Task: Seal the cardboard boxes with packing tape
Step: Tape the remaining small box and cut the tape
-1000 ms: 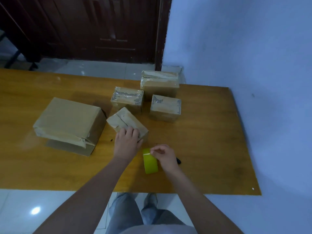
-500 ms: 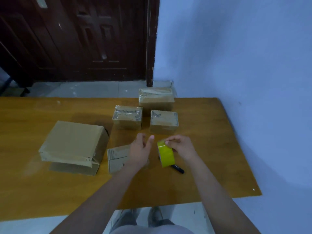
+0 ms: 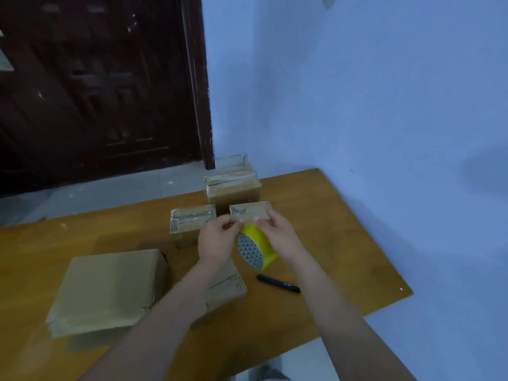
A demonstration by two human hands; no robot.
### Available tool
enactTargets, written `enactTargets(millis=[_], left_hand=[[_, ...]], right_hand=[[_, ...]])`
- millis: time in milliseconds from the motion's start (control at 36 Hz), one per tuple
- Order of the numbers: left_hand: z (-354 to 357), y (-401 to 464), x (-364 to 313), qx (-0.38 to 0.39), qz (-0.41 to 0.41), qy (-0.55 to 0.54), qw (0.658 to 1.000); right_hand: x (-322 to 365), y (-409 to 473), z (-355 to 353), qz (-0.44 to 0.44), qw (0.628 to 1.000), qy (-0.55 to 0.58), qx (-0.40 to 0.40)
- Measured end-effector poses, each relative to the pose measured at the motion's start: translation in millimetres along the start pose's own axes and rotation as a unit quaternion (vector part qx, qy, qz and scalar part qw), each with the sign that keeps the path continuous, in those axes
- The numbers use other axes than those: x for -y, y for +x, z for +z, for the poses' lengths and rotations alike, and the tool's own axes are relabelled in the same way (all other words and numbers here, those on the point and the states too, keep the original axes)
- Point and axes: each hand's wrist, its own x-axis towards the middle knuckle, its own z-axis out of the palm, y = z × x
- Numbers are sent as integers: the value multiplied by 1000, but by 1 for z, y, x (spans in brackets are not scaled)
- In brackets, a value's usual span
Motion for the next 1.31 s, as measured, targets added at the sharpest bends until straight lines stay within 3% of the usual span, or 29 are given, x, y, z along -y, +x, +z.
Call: enactTargets(millis=[167, 306, 417, 528, 639, 722, 833, 1028, 1306], left_hand=[[-4, 8, 2, -8, -176, -173, 969], [-9, 8, 4, 67, -286, -209, 933], [-13, 13, 1, 86, -287, -191, 935], [-13, 21, 5, 57, -226, -151, 961], [-15, 24, 8, 31, -217, -173, 960], [-18, 26, 10, 9, -241, -221, 945], [-28, 38, 16, -24, -300, -317, 899], [-35, 24, 22, -8, -291, -368, 883], [-36, 24, 44, 13, -251, -313, 916]], right_hand=[[3, -23, -4, 6, 997, 64, 32], [4, -36, -2, -19, 993, 112, 38], [4, -39, 6, -18, 996, 80, 20], [9, -40, 16, -9, 998, 58, 3], [17, -38, 23, -5, 1000, 27, 4], [21, -36, 27, 6, 1000, 4, 7], [15, -40, 34, 38, 997, -68, -12], [4, -42, 44, 48, 969, -237, -51], [-23, -57, 45, 6, 985, -169, 20]])
